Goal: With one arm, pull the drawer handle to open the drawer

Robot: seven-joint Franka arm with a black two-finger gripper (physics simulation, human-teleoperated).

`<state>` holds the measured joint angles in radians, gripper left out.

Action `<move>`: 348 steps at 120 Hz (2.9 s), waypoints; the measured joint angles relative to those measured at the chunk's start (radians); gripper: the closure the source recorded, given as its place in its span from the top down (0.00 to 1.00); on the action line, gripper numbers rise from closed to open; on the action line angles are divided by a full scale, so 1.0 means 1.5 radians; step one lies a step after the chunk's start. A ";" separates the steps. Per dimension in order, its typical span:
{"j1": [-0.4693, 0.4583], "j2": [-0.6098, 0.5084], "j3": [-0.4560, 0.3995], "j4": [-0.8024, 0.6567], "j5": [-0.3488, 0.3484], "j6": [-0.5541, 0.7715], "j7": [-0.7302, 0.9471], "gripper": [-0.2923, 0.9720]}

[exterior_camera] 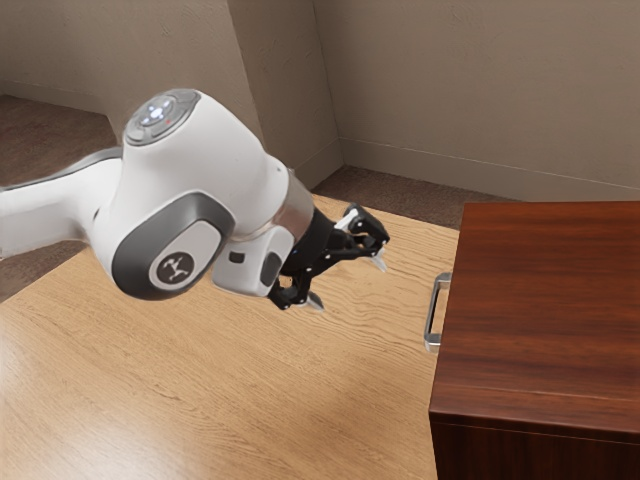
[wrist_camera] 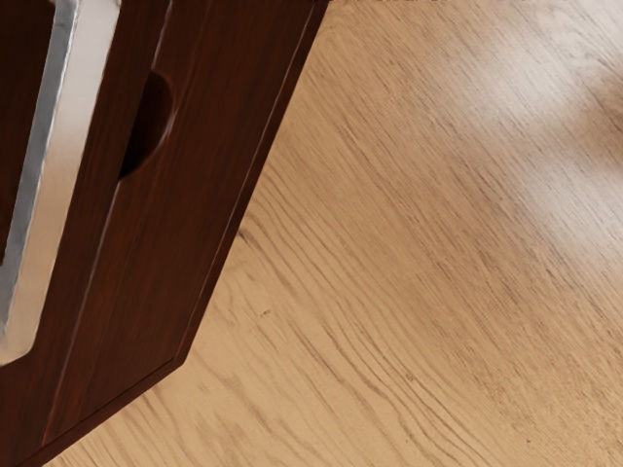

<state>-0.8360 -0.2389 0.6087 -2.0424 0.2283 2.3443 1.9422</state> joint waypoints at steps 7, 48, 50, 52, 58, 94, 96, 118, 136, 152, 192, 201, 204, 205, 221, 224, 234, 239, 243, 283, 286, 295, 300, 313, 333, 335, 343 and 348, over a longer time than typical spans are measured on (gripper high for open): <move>-0.004 0.002 0.000 -0.004 0.000 0.010 0.006 0.77; -0.029 0.030 0.000 -0.012 0.000 0.048 0.033 0.77; -0.029 0.030 0.000 -0.012 0.000 0.050 0.034 0.77; -0.030 0.030 0.000 -0.012 0.000 0.052 0.035 0.77; -0.030 0.030 0.000 -0.013 0.000 0.057 0.038 0.77; -0.038 0.043 0.000 -0.020 0.000 0.087 0.050 0.77; -0.038 0.044 0.000 -0.022 0.000 0.088 0.051 0.77; -0.040 0.053 0.000 -0.028 0.000 0.103 0.056 0.77; -0.040 0.064 0.000 -0.028 0.000 0.112 0.059 0.77; -0.040 0.066 0.000 -0.034 0.000 0.117 0.061 0.77; -0.040 0.033 0.012 -0.067 0.004 0.122 0.065 0.77; -0.038 0.028 0.015 -0.072 0.005 0.122 0.066 0.77; -0.038 0.026 0.015 -0.074 0.005 0.122 0.066 0.77; -0.038 0.025 0.015 -0.075 0.005 0.122 0.066 0.77; -0.040 0.003 0.034 -0.092 0.008 0.122 0.067 0.77; -0.039 -0.001 0.036 -0.095 0.008 0.122 0.067 0.77; -0.040 -0.011 0.038 -0.106 0.008 0.122 0.069 0.77; -0.039 -0.018 0.039 -0.111 0.008 0.122 0.071 0.76; -0.039 -0.022 0.039 -0.115 0.007 0.122 0.072 0.76; -0.022 -0.077 0.043 -0.150 0.048 0.114 0.080 0.75; -0.018 -0.082 0.043 -0.153 0.054 0.113 0.080 0.75; -0.006 -0.098 0.043 -0.162 0.070 0.108 0.081 0.75; 0.001 -0.108 0.043 -0.165 0.080 0.104 0.082 0.75; 0.020 -0.129 0.043 -0.177 0.094 0.095 0.086 0.76; 0.042 -0.157 0.043 -0.199 0.101 0.086 0.095 0.76; 0.044 -0.161 0.043 -0.201 0.101 0.085 0.096 0.76; 0.053 -0.174 0.043 -0.207 0.102 0.080 0.100 0.75; 0.057 -0.179 0.043 -0.210 0.107 0.076 0.103 0.75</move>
<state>-0.7505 -0.5079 0.6735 -2.3567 0.3881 2.4589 2.0960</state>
